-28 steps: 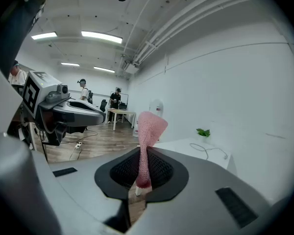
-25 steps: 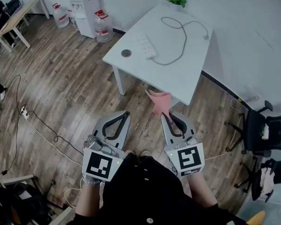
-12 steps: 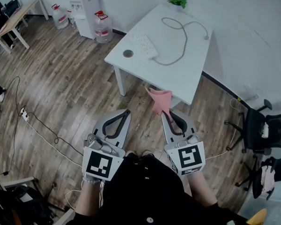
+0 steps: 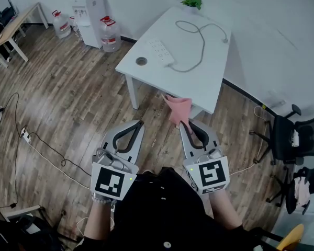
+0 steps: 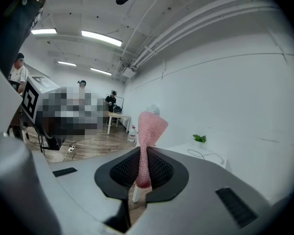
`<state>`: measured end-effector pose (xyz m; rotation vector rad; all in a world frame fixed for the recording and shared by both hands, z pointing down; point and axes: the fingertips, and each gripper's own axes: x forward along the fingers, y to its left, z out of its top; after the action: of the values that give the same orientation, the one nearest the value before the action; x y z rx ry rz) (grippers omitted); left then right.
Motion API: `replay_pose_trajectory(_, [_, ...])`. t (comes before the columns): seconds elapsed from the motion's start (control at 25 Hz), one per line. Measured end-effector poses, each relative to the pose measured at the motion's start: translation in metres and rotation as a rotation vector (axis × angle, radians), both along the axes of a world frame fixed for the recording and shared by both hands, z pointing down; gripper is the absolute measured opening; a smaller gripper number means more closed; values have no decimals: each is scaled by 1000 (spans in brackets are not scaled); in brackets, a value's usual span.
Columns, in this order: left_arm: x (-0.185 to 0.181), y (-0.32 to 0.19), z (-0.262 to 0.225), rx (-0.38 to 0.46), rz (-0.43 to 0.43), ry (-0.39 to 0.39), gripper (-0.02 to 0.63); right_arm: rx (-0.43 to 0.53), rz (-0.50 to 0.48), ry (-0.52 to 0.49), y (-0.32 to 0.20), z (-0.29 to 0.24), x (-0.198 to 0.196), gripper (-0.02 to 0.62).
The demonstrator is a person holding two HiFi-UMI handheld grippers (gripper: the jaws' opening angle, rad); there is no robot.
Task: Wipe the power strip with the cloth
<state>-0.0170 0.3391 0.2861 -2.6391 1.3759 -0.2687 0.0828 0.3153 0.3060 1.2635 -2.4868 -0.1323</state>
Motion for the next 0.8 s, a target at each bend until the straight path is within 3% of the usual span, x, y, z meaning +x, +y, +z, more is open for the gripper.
replay_pose_trajectory(0.4, [-4, 0, 4, -3, 12, 1, 14, 2, 22, 20, -3, 0, 0, 49])
replay_pose_trajectory(0.8, [-10, -39, 4, 21, -32, -17, 14, 18, -3, 2, -52, 7, 3, 49])
